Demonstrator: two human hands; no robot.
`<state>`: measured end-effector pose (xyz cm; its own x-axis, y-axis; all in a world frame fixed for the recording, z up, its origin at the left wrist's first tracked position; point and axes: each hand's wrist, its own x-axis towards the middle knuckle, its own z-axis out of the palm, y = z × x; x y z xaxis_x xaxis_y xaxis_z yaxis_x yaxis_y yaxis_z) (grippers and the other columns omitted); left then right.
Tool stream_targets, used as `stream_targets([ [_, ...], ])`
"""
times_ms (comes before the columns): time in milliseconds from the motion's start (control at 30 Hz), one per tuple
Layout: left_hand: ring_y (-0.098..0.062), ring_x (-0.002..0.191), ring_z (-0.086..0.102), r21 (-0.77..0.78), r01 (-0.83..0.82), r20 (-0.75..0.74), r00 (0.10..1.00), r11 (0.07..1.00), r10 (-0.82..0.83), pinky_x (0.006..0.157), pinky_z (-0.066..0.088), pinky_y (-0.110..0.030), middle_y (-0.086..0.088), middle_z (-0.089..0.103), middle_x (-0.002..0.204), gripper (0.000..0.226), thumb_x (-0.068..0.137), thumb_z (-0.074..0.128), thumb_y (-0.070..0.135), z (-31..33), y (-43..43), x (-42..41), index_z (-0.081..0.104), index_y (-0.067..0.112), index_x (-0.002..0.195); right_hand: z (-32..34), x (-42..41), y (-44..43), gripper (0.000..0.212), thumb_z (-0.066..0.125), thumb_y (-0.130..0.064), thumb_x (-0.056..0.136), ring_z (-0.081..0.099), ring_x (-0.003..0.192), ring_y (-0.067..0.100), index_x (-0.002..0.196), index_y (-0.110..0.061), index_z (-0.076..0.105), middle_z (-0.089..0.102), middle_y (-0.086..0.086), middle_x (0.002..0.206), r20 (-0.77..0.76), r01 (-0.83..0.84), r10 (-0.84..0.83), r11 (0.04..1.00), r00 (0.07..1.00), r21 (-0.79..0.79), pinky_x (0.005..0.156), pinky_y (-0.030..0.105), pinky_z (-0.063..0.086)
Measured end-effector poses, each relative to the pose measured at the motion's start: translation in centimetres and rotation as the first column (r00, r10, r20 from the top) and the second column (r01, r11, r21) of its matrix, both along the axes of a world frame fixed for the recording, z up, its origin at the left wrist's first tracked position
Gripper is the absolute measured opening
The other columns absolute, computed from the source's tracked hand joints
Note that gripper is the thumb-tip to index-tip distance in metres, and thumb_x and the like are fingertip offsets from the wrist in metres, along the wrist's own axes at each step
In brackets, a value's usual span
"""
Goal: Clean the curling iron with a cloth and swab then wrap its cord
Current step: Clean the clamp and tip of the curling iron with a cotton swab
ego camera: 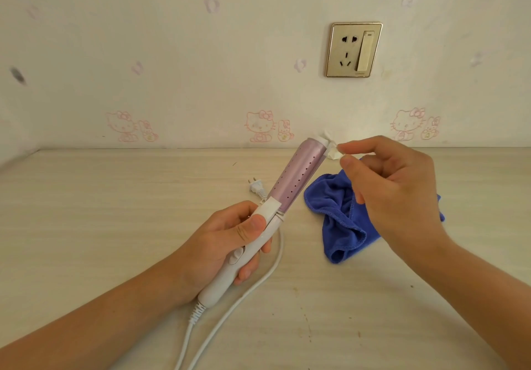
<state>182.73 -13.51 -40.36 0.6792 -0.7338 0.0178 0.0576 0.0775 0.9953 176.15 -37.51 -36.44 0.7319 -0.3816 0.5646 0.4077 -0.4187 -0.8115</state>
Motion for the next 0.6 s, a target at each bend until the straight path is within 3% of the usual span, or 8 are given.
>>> stream_targets([
  [200, -0.021, 0.044, 0.046, -0.020, -0.018, 0.003, 1.000, 1.000, 0.018, 0.044, 0.039, -0.025, -0.018, 0.061, 0.086, 0.040, 0.089, 0.064, 0.038, -0.1, 0.0, 0.0, 0.056, 0.000, 0.099, -0.1, 0.4, -0.4, 0.018, 0.066, -0.005, 0.096, 0.034, 0.053, 0.045, 0.090, -0.020, 0.074, 0.046, 0.029, 0.057, -0.034, 0.041, -0.040, 0.999, 0.999, 0.035, 0.045, 0.025, 0.036],
  [333, -0.019, 0.045, 0.049, 0.005, 0.024, 0.032, 0.999, 1.000, -0.024, 0.045, 0.041, -0.025, -0.018, 0.061, 0.087, 0.037, 0.088, 0.070, 0.040, -0.1, -0.1, 0.0, 0.060, 0.005, 0.096, -1.1, 0.7, 0.0, 0.018, 0.066, -0.006, 0.096, 0.032, 0.042, 0.015, 0.089, -0.020, 0.073, 0.041, 0.012, 0.048, -0.130, -0.006, 0.005, 1.000, 0.991, -0.007, 0.044, 0.014, 0.036],
  [500, -0.020, 0.045, 0.048, 0.048, 0.012, 0.063, 0.998, 0.999, -0.015, 0.046, 0.039, -0.027, -0.015, 0.063, 0.088, 0.035, 0.084, 0.070, 0.046, 0.1, -0.1, -0.2, 0.062, 0.013, 0.091, -1.0, 1.0, -0.5, 0.014, 0.068, -0.007, 0.095, 0.037, 0.047, 0.024, 0.087, -0.018, 0.072, 0.049, 0.027, 0.057, -0.121, 0.020, -0.020, 1.000, 0.992, 0.001, 0.046, 0.022, 0.041],
  [600, -0.020, 0.046, 0.049, 0.076, -0.009, 0.119, 0.993, 0.997, 0.000, 0.049, 0.039, -0.029, -0.014, 0.065, 0.089, 0.040, 0.088, 0.065, 0.051, 0.2, 0.0, -0.4, 0.062, 0.011, 0.091, -1.4, 1.0, -0.1, 0.014, 0.068, -0.008, 0.096, 0.037, 0.048, 0.023, 0.087, -0.019, 0.072, 0.051, 0.029, 0.060, -0.134, 0.008, -0.006, 1.000, 0.991, 0.007, 0.047, 0.017, 0.040],
])
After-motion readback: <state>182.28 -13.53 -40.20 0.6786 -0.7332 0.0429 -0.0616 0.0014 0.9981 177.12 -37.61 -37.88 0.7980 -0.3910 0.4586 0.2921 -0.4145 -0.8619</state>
